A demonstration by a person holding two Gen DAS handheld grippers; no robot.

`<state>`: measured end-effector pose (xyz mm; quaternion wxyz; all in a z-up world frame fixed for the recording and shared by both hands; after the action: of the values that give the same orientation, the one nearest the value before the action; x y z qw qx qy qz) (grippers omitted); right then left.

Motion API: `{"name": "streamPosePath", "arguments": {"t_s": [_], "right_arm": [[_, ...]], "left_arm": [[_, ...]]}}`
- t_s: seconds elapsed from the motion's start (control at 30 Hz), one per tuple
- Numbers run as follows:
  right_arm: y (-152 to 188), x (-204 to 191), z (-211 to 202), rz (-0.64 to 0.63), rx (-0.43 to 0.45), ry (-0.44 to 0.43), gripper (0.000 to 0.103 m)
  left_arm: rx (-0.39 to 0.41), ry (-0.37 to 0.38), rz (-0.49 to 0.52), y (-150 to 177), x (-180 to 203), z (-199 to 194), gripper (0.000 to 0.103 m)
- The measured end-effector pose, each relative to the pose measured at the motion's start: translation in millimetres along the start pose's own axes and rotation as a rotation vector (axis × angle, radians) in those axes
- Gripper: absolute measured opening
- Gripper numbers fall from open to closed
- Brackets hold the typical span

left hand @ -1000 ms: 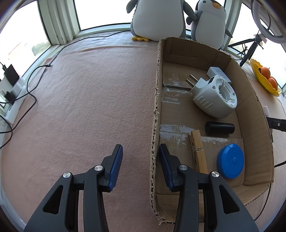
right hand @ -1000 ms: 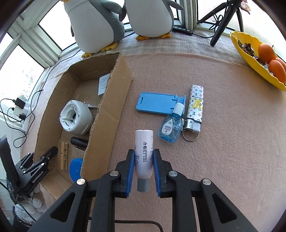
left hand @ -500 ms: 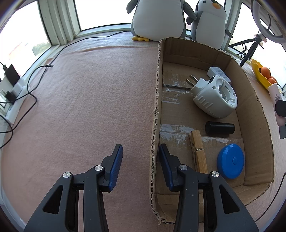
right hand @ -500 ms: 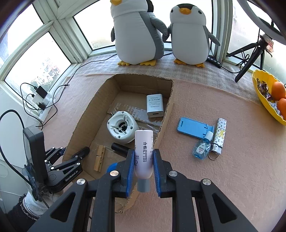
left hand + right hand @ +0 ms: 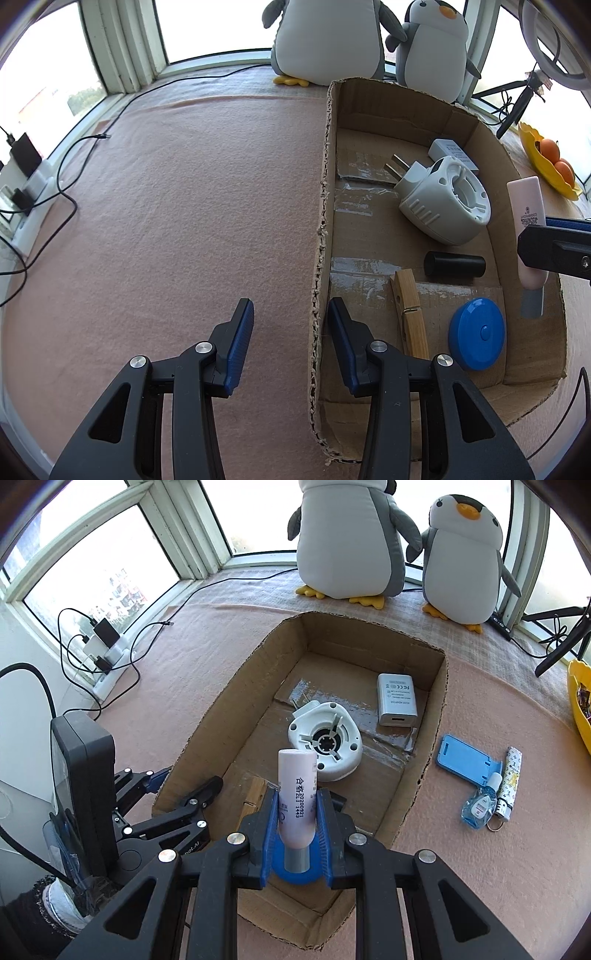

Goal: Organize rigid objects
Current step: 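Carry the lotion tube with the right tool into the box and release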

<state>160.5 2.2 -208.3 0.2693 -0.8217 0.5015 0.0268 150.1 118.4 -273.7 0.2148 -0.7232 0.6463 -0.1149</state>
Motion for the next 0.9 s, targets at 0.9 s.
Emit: {"name": "streamPosePath", "arguments": {"t_s": [0.9], "right_arm": [[-6, 4, -7, 0.007, 0.048, 0.003, 0.053]], "left_arm": [[0.002, -0.004, 0.004, -1, 0, 0, 0.041]]}}
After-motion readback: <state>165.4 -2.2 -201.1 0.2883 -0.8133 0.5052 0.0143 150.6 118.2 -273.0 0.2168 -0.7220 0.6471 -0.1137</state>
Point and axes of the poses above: each gripper's, at about its wrist camera, not at the fingertips, and z roughly the way its jaws point, x to its right, y to its underside, the point moved 10 cm from there along z, roughly the way its jaws point, and after that the axes turned 8 degrees about -y, right-handed, at the moved point
